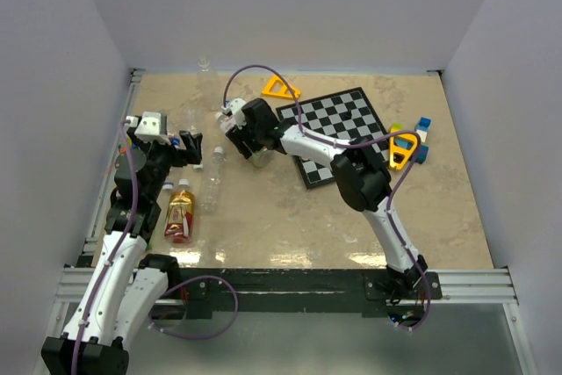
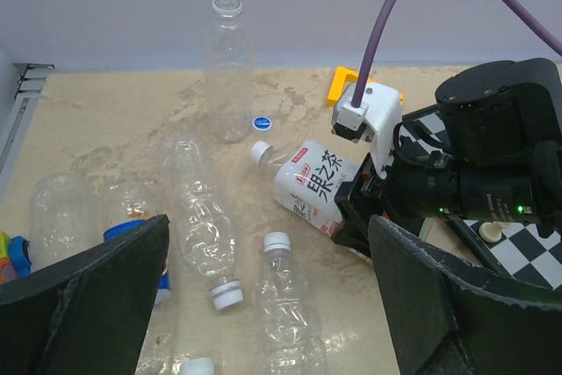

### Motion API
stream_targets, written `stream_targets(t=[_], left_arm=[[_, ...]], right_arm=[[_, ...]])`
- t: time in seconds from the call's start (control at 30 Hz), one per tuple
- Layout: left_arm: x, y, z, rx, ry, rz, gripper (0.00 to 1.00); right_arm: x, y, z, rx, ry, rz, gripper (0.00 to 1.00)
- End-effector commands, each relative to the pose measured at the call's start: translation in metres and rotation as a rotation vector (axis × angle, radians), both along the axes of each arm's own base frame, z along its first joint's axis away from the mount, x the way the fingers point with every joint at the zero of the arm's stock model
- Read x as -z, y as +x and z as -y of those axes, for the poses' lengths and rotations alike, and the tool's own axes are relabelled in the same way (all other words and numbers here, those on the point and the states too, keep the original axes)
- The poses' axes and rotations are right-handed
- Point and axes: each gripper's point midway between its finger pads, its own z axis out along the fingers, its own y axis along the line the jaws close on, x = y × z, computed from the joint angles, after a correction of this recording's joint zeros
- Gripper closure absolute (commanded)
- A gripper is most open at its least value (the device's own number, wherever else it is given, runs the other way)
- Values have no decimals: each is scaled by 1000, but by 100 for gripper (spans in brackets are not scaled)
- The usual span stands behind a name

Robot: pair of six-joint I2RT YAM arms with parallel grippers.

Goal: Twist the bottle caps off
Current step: Pick up the plastic bottle at the center of the board.

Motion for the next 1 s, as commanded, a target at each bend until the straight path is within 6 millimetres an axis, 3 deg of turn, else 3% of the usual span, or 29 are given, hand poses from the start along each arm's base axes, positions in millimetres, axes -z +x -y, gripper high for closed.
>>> stream_targets(t=[0.0, 0.1, 0.23, 0.37, 0.5, 0.57, 0.73, 0.87, 0.97], left_arm=[[-13, -1, -1, -4, -7, 48, 0], [-13, -1, -1, -3, -7, 48, 0], [-13, -1, 3, 20, -6, 48, 0], [-18, -3, 8, 47, -23, 56, 0], [-30, -6, 17, 90, -73, 74, 0], [-40, -12, 31, 160, -124, 78, 0], [-78, -43, 70, 394, -286, 109, 0], [-88, -64, 98, 575, -408, 66, 0], [-81, -75, 116, 704, -493, -11, 0]], right_arm=[[-41, 6, -6, 7, 64, 45, 42], [-59, 6, -5, 2, 82, 70, 58], [-101, 3, 0, -31, 128, 120, 77], [-151, -25, 2, -173, 187, 153, 84], [-185, -62, 18, -337, 201, 197, 85], [-208, -78, 40, -373, 213, 246, 87], [-252, -94, 133, -413, 274, 324, 89], [-251, -129, 178, -453, 265, 388, 90], [-253, -156, 193, -500, 289, 455, 89]])
